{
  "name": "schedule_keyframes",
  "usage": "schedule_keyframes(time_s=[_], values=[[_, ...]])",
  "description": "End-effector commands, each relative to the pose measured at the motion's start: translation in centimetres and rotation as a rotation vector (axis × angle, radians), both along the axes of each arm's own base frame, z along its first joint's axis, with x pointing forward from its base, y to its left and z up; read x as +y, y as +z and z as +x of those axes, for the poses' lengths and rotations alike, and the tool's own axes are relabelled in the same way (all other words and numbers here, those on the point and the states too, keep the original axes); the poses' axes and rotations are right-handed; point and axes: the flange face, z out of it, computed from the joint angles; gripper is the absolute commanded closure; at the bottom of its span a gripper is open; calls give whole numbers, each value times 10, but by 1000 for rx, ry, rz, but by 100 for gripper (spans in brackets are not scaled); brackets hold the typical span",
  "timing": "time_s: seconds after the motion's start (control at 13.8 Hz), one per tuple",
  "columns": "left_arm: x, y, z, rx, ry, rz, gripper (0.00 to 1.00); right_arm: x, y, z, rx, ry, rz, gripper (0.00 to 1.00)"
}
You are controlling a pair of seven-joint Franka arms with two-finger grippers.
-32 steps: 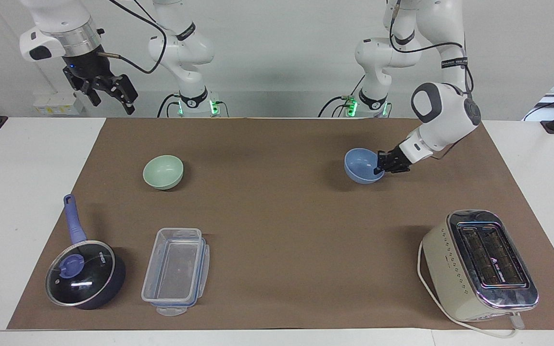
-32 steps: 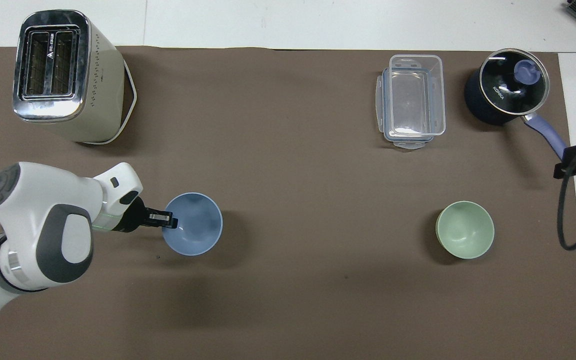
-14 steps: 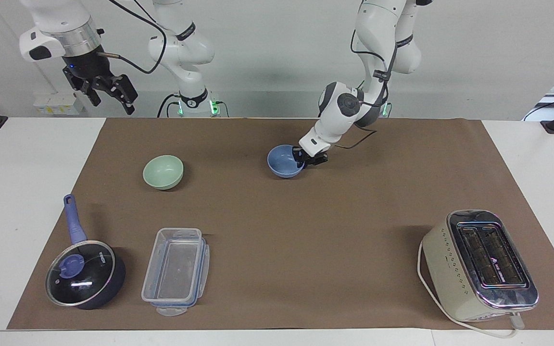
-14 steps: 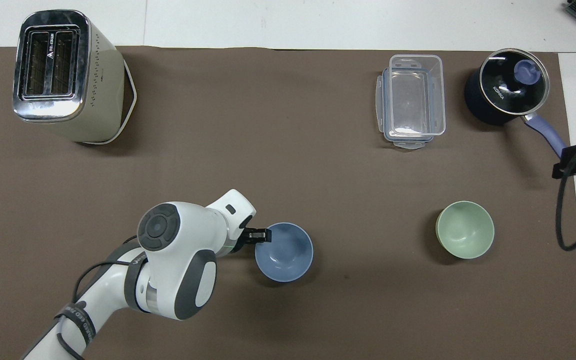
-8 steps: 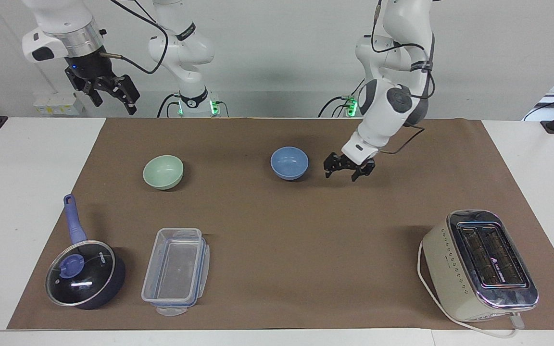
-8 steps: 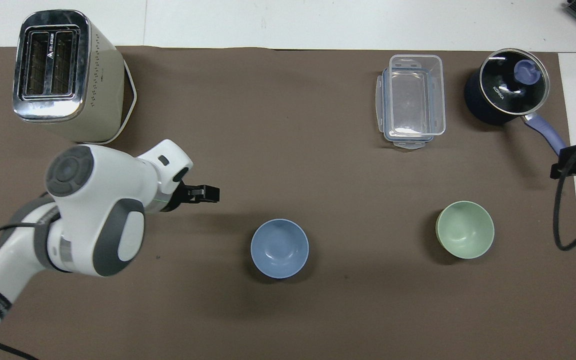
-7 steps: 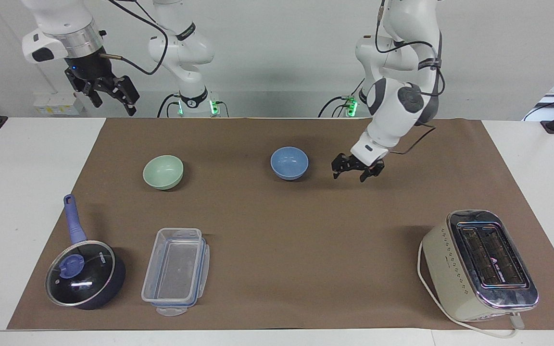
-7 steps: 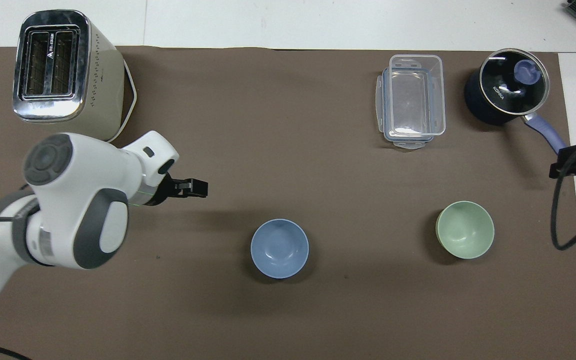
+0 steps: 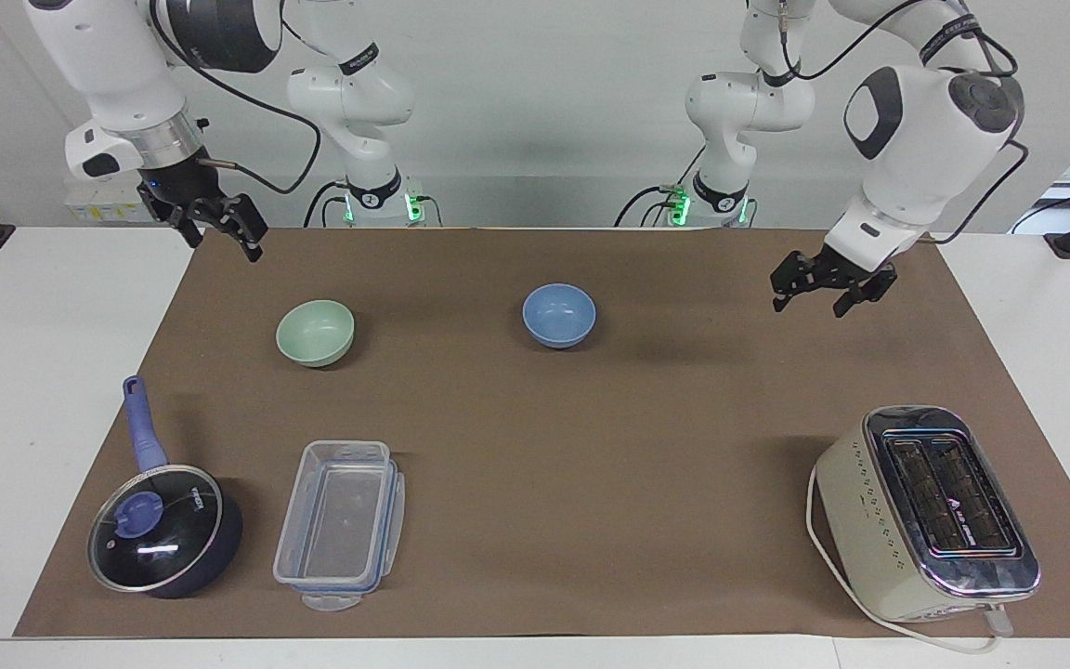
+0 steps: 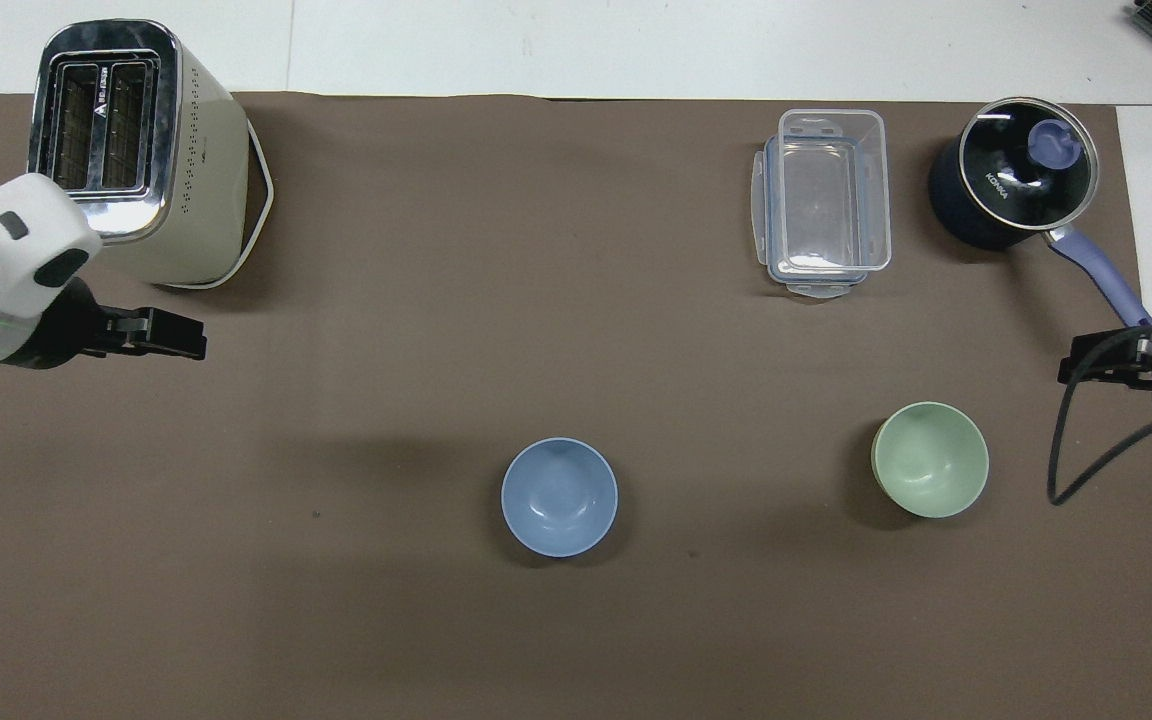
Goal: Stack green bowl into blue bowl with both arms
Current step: 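Open the left gripper and draw it back from the bowl, then reach the right gripper to the green bowl rim and grasp it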
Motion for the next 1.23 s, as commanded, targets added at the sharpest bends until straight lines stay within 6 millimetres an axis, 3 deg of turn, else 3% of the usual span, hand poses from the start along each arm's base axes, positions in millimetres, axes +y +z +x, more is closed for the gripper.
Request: schedule_keyframes(time_s=[0.0, 0.14, 0.29, 0.65, 0.8, 1.08, 1.16], values=[[11, 45, 3, 11, -15, 67, 0, -15, -37, -20, -8, 22, 24, 0], [27, 62, -1, 31, 12, 74, 0, -18, -60, -23, -9, 32, 25, 0], [30, 77, -6, 41, 18, 73, 0, -27, -84, -27, -3, 18, 25, 0], [27, 77, -8, 36, 23, 66, 0, -29, -159, -46, 48, 11, 35, 0], [30, 77, -8, 36, 27, 66, 0, -28, -174, -51, 42, 10, 33, 0], [30, 77, -8, 36, 27, 66, 0, -35, -218, -40, 71, -2, 36, 0], [30, 77, -8, 36, 27, 66, 0, -36, -220, -40, 74, -7, 36, 0]])
